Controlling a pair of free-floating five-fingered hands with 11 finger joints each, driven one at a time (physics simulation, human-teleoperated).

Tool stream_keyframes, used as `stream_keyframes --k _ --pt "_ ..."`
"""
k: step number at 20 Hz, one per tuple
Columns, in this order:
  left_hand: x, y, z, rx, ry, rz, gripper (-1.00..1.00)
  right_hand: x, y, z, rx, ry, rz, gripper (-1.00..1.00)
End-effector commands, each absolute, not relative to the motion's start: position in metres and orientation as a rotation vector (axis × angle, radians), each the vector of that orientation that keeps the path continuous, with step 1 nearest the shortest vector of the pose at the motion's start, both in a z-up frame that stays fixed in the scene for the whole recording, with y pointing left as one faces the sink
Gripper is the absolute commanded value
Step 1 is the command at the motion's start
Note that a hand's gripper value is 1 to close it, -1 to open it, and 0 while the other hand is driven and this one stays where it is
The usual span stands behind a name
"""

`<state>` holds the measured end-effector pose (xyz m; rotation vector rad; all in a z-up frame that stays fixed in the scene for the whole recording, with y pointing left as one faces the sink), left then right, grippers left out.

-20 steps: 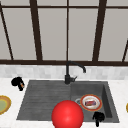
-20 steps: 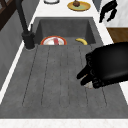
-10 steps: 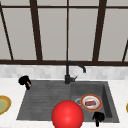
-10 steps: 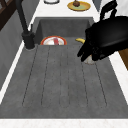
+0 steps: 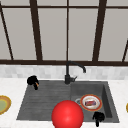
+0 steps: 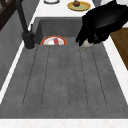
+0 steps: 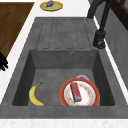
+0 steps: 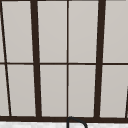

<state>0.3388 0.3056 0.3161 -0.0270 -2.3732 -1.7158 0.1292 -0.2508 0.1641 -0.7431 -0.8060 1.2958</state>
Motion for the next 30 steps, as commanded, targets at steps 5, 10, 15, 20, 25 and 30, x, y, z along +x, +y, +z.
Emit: stream_keyframes --k 5,10,15,20,25,30 --pt "0.339 0.247 0.320 -0.004 -2.347 -1.773 1.00 0.129 -0.251 0.164 -0.743 -0.806 1.296 0.00" --pt "0.339 0.211 0.320 -0.004 -2.330 -1.787 1.00 0.129 -0.251 0.164 -0.743 -0.806 1.296 0.00" --pt "0.336 0.178 0.319 -0.011 -2.307 -1.799 1.00 0.129 -0.251 0.164 -0.743 -0.806 1.296 0.00" --pt "0.331 0.146 0.319 -0.014 -2.291 -1.808 1.00 0.129 -0.251 0.164 -0.743 -0.806 1.296 0.00" --pt "0.326 0.114 0.319 -0.012 -2.282 -1.816 1.00 0.129 -0.251 0.164 -0.743 -0.806 1.296 0.00" --pt "0.322 0.082 0.319 -0.008 -2.273 -1.825 1.00 0.129 -0.251 0.164 -0.743 -0.806 1.296 0.00"
